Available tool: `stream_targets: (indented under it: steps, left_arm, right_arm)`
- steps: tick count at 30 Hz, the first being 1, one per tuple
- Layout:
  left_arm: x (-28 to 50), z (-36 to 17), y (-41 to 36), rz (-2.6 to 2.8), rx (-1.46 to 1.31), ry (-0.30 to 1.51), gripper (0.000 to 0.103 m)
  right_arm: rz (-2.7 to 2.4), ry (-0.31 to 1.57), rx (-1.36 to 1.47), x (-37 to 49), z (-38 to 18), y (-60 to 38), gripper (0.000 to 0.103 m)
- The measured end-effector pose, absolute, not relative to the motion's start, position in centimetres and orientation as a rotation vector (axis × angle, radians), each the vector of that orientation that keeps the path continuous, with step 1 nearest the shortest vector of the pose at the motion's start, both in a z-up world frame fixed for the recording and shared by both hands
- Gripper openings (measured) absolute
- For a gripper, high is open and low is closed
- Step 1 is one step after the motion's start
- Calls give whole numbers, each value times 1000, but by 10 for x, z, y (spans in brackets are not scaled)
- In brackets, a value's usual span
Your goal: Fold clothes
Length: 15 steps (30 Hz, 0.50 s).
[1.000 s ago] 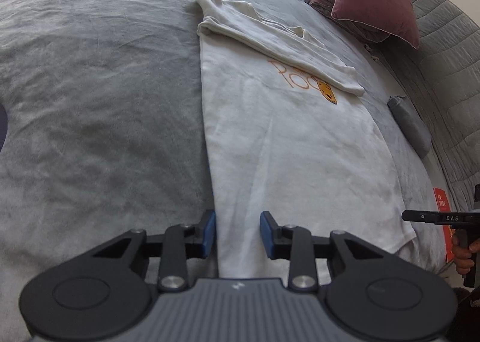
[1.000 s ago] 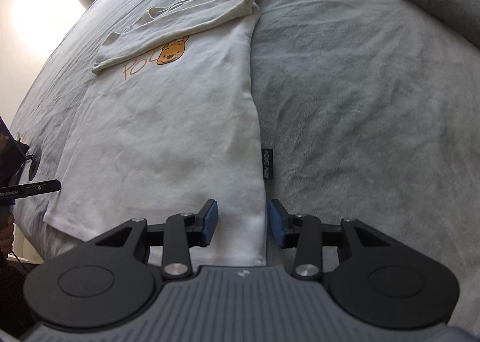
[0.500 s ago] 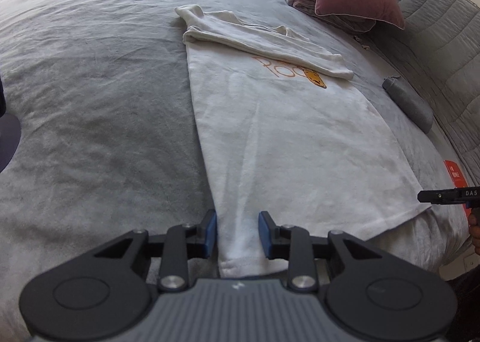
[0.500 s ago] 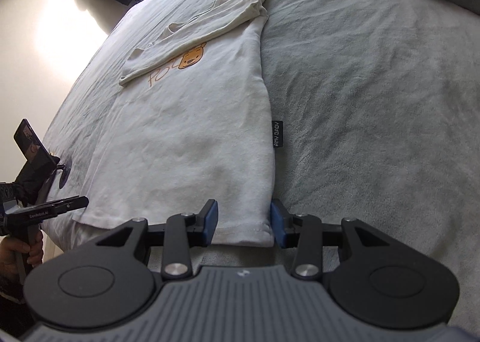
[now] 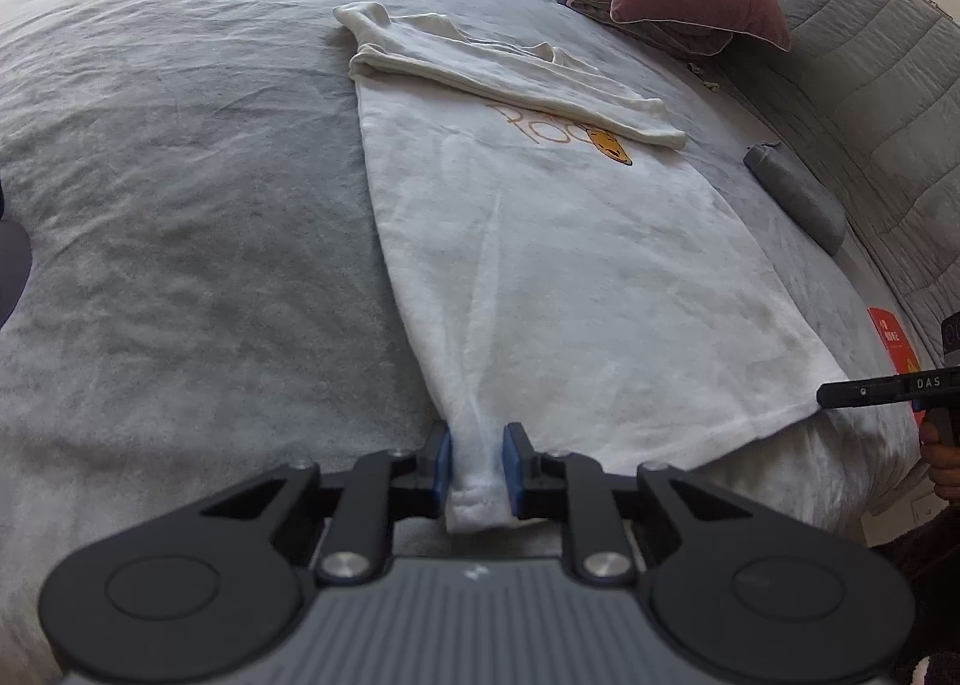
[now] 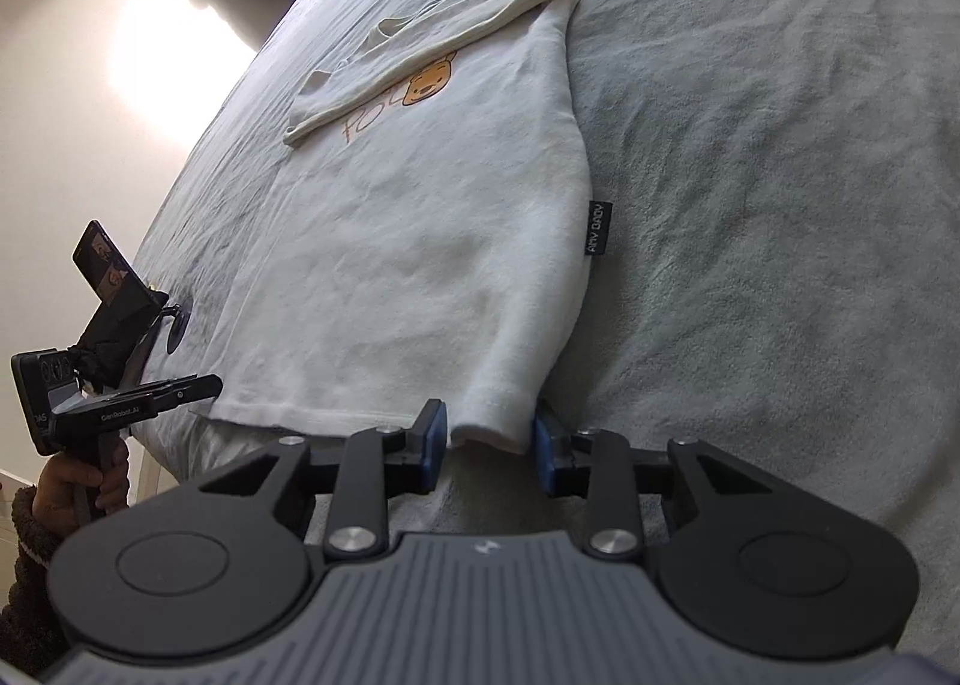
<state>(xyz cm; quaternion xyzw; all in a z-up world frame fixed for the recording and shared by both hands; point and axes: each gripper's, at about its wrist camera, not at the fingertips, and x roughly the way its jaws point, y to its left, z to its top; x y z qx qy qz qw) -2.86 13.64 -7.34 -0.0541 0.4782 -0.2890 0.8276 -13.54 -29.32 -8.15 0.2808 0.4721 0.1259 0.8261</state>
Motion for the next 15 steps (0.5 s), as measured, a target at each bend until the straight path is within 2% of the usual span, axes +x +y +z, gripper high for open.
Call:
stream_targets:
  steps: [2,4,15]
  left_arm:
    - [-28,-75,141,-626,-149,1027,12]
    - [-26,-77,145,-637,-188,1039,12]
    - [-11,-81,163,-697,-477,1107,8]
  right_arm:
    - [266,1005,619,-134,-84,-295,23]
    - [265,1004,643,-134,-85,-297,19]
    - [270,967,725,-137,-71,-306,14]
